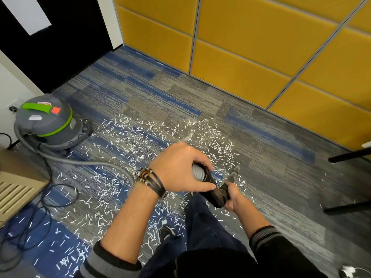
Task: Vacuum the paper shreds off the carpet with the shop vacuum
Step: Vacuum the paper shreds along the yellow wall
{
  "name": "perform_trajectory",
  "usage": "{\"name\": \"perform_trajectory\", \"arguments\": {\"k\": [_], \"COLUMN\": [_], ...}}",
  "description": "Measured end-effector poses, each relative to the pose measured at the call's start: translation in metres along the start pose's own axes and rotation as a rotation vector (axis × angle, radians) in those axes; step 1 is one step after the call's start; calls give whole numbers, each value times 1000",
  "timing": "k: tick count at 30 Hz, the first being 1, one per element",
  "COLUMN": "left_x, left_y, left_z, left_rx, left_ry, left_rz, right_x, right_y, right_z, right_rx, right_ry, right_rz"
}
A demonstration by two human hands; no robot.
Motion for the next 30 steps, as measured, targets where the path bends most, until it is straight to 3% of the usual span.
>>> {"name": "perform_trajectory", "arguments": {"k": [6, 13, 21, 26, 30], "left_x": [13, -11, -17, -34, -27], "left_y": [-5, 15, 35, 54, 73], "left_z": [-17, -7, -43, -64, -54], "left_rx": [-47, -10, -54, -134, -83], "left_ry": [-54, 51, -34, -131, -112], "left_rz": [-43, 49, -31, 142, 136], "right_x": [-22, 12, 17, 28, 44], "right_y": [1, 12, 13, 17, 24], "right_z": [3, -31, -28, -102, -127], "right_rx": [51, -4, 65, -31, -54], "right_ry": [-46, -61, -68, -131, -112], "right_rz": [65, 18, 39, -3, -36]}}
Point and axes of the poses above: each hand's wrist, its own y-axis towards the middle knuckle, its own x-axis out of the palm, z = x × y, the point moved 10 cm from there along y, towards the middle knuckle, and after that the axes turned 13 degrees about y, right-handed, at the moved point
